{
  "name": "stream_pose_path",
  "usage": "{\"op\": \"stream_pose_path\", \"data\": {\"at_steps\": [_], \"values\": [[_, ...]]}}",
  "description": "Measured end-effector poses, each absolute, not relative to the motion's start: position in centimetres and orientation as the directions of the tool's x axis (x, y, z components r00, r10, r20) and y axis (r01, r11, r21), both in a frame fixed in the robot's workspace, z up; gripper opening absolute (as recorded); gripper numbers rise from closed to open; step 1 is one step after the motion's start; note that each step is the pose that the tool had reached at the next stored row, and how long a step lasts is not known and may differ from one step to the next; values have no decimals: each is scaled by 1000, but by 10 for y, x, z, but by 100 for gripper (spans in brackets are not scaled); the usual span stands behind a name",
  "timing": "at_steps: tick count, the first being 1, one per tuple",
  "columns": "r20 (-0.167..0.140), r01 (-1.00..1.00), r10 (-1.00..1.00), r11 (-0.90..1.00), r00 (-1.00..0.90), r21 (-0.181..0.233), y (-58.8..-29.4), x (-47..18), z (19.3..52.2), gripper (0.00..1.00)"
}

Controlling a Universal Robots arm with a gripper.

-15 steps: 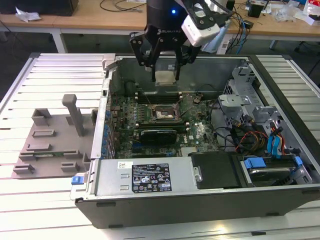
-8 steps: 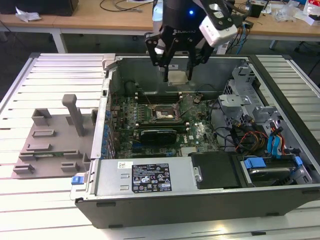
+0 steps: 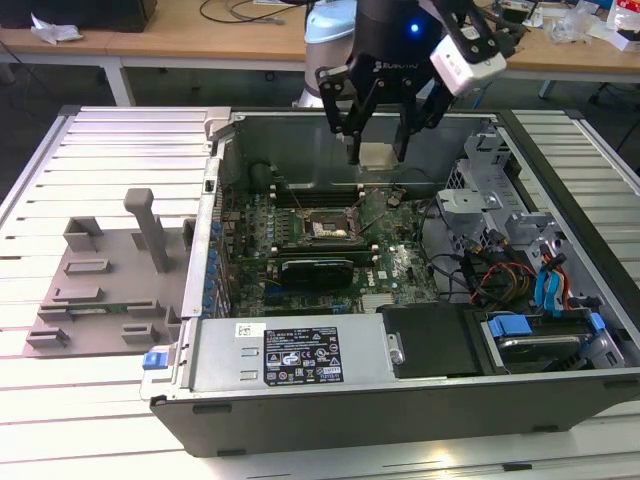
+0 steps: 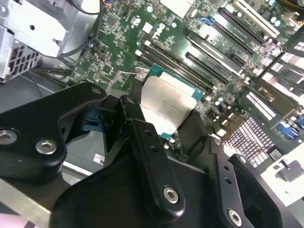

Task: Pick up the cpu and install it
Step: 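Pick up the cpu and move it towards the insertion slot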

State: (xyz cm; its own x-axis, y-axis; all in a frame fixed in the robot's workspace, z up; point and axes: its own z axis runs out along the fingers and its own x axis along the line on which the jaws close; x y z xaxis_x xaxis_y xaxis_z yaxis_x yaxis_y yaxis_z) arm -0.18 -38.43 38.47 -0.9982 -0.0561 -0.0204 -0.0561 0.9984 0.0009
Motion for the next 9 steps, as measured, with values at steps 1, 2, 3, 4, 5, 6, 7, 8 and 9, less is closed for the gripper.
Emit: {"op": "stream_pose_path", "data": {"at_steps": [1,2,3,4,5,6,7,8,9], "values": [[-20,-56,-56,998,-998,1,-384,3,384,55],[-20,-56,-56,998,-998,1,-384,7,384,55],[-20,-56,-56,998,-998,1,-384,11,383,55],[-20,-56,-56,998,-998,1,-384,15,383,55],[-20,-56,-56,998,-998,1,-384,19,382,55],[-20,-56,-56,998,-998,1,-384,23,381,55],[-20,-56,-56,998,-998,1,-384,25,381,55],[-19,-56,-56,998,-998,1,-384,27,380,55],[-19,-56,-56,998,-998,1,-384,33,379,55]]}}
